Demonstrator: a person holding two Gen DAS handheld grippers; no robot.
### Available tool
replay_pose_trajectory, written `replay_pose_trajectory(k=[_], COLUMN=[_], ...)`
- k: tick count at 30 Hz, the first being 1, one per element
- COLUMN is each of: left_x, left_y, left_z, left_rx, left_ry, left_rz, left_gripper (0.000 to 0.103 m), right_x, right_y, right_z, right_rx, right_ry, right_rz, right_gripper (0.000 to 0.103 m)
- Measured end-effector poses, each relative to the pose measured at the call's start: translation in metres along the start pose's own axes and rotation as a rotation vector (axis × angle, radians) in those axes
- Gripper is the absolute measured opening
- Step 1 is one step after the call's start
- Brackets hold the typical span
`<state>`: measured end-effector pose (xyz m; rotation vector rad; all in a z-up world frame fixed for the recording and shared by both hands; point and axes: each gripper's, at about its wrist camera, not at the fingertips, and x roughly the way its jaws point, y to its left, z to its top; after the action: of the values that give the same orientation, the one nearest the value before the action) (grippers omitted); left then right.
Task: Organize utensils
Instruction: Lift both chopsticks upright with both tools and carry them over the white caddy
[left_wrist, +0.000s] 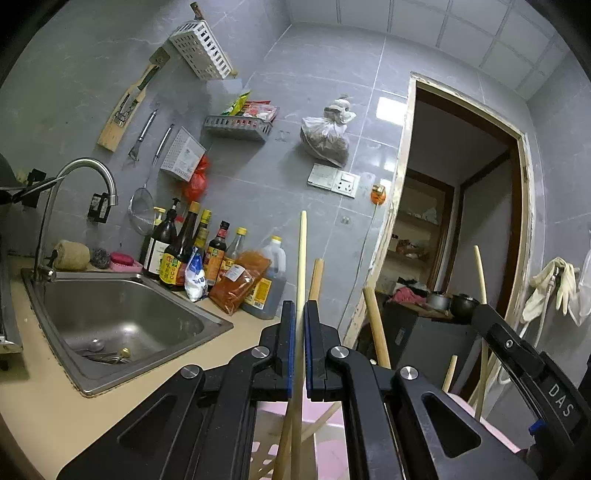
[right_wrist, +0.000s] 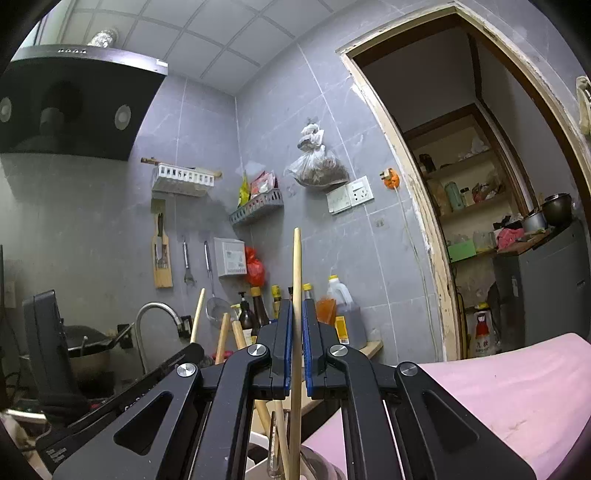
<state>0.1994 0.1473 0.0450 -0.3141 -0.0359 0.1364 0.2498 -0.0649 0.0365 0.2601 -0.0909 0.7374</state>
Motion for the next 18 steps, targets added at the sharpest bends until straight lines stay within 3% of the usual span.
replay_pose_trajectory(k=[18], left_x=[-0.013], left_y=[-0.007], left_z=[-0.015], left_rx=[0.067], left_ry=[0.064], left_rz=[-0.019], left_gripper=[0.002], right_x=[-0.003], right_y=[0.003], right_z=[-0.009], right_rx=[-0.023], right_ry=[0.064], right_rz=[-0.007], right_gripper=[0.004])
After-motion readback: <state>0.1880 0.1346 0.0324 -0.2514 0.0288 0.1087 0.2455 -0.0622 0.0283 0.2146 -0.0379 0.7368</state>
